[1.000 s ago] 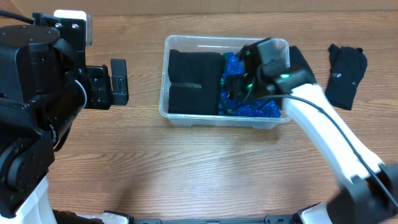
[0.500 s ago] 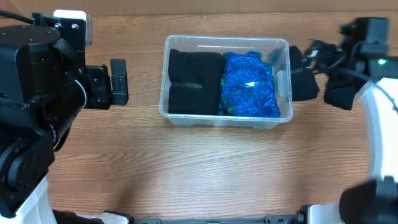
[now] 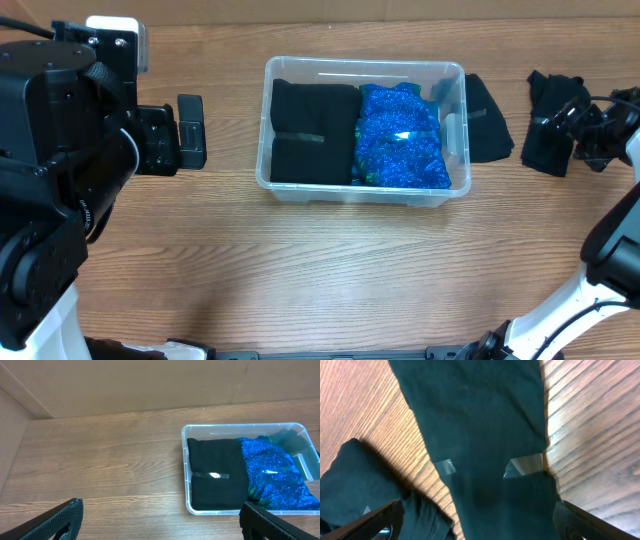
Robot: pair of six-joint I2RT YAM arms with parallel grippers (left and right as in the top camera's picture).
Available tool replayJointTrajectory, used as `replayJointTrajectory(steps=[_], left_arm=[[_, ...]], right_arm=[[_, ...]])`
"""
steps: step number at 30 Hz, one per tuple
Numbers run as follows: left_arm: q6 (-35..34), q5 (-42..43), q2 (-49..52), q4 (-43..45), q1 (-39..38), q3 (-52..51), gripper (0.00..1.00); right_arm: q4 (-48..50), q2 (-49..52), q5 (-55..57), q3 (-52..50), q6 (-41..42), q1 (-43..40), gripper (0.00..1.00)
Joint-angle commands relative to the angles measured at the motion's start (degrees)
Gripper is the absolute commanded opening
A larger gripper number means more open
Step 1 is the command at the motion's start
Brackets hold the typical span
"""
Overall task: Pack container
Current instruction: 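Reach the right gripper back and grasp another black item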
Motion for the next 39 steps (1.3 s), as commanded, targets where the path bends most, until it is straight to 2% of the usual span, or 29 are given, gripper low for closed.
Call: replayJointTrajectory(steps=[1, 5, 7, 9, 12, 17, 18, 24, 28, 34, 39], left_arm=[[1.09, -0.79, -0.07, 0.11, 0.37, -0.20, 1.00], [1.09, -0.79, -0.07, 0.13, 0.37, -0.20, 1.00], [1.09, -0.79, -0.07, 0.11, 0.37, -0.20, 1.00], [1.09, -0.79, -0.07, 0.11, 0.37, -0.20, 1.00], [1.09, -0.79, -0.07, 0.13, 0.37, -0.20, 1.00], [1.09, -0.79, -0.07, 0.11, 0.37, -0.20, 1.00], [1.09, -0.79, -0.07, 0.13, 0.37, -0.20, 1.00], [1.09, -0.79, -0.07, 0.13, 0.37, -0.20, 1.00], [1.09, -0.79, -0.07, 0.11, 0.37, -0.20, 1.00], [1.09, -0.79, -0.07, 0.13, 0.37, -0.20, 1.00], [1.09, -0.79, -0.07, 0.13, 0.37, -0.20, 1.00]], right_arm=[[2.21, 3.30, -3.91, -0.13, -0.85, -0.20, 0.99], [3.10, 6.91, -3.63, -0.15, -0.85, 0.11, 0.95], [3.28, 8.52, -3.93, -0.15, -0.81, 0.00, 0.87], [3.26, 9.49, -5.27, -0.15, -0.85, -0.11, 0.70], [2.82, 8.98, -6.10, -0.26, -0.87, -0.11, 0.37], [0.83, 5.29, -7.06, -0.26, -0.87, -0.09, 0.07], [0.15, 3.69, -7.06, -0.26, -0.87, -0.07, 0.04], [-4.92, -11.13, -12.04, -0.26, -0.63, 1.29, 0.04], [-10.64, -23.58, -15.43, -0.26, -0.63, 5.25, 0.04], [-16.35, -38.47, -19.32, -0.26, -0.61, 16.06, 0.04], [-17.81, -42.58, -19.28, -0.26, 0.70, 26.36, 0.04]])
